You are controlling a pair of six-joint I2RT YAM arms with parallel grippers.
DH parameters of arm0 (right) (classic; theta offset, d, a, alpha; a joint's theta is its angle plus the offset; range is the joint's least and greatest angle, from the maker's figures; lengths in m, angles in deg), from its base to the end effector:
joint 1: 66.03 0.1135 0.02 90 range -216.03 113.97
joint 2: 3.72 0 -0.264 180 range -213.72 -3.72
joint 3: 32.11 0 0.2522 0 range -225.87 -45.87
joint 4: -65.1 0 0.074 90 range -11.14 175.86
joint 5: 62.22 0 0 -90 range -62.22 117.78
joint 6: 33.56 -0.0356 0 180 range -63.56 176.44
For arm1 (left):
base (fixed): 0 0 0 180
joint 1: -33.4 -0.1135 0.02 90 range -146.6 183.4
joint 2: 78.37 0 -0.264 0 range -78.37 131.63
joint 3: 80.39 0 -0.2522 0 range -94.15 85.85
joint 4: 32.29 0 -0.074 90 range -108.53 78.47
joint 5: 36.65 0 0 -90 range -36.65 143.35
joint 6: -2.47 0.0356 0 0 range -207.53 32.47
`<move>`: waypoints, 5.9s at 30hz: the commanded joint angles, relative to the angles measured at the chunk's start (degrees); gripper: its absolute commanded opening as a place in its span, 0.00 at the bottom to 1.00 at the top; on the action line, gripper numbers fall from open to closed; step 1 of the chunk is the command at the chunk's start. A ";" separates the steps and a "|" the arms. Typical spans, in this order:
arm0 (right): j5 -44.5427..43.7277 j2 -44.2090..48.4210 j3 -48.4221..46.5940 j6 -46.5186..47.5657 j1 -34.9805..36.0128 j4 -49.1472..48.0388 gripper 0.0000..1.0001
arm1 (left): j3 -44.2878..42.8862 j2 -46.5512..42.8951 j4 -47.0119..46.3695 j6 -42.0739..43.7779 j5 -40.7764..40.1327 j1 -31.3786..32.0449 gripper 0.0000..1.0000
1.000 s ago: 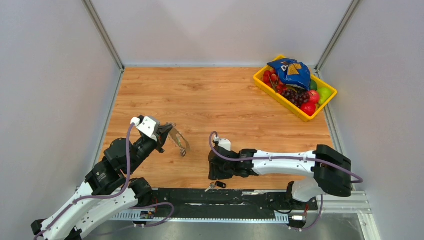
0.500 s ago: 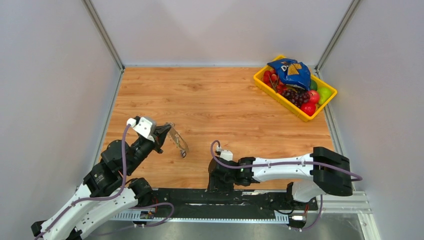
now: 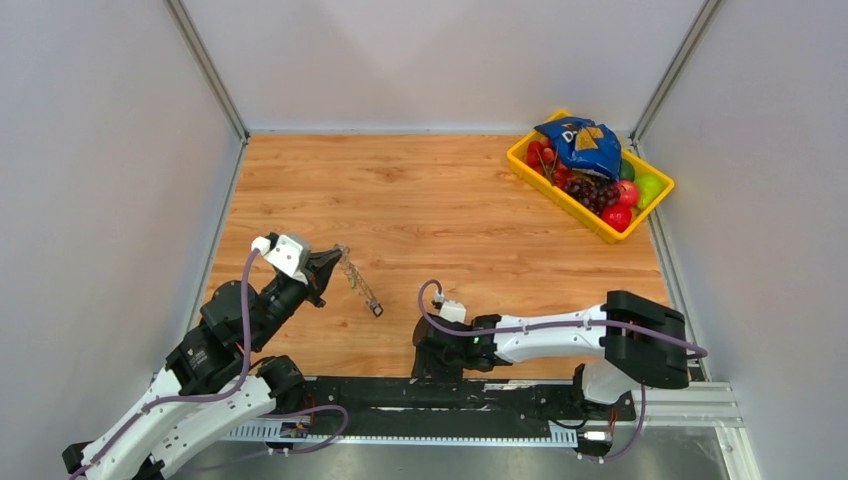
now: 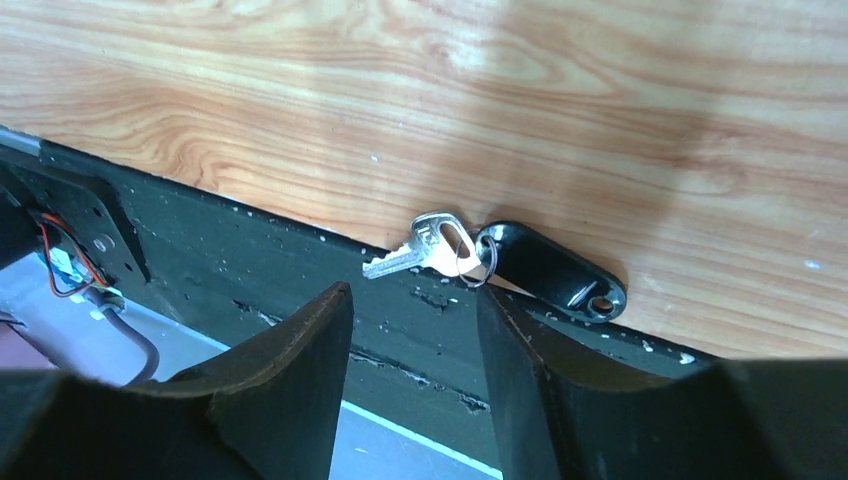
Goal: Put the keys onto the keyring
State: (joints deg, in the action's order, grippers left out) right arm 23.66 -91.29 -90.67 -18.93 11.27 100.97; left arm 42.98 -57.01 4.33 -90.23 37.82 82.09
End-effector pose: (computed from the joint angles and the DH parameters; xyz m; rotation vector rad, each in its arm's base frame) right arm 0.0631 0.2685 0.1558 -0.0257 2.9082 0.6049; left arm 0.0655 -0.0600 0.3527 0.4290 1.5564 -0.4811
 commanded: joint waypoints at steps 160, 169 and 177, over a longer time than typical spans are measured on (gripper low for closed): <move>15.03 13.20 -19.87 85.93 -16.82 -29.13 0.00 | 14.42 -0.34 -28.16 32.59 16.06 0.25 0.00; 13.49 13.00 -19.97 85.34 -16.90 -29.14 0.00 | 14.50 -0.72 -28.05 32.36 16.65 0.22 0.00; 13.27 12.60 -19.96 83.53 -17.70 -29.14 0.00 | 14.82 -1.69 -28.17 31.83 18.07 0.27 0.00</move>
State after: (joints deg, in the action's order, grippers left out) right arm 38.20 -78.37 -108.09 66.33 -5.45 74.91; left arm 57.65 -57.62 -19.72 -58.45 54.10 82.13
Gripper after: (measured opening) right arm 0.004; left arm 0.008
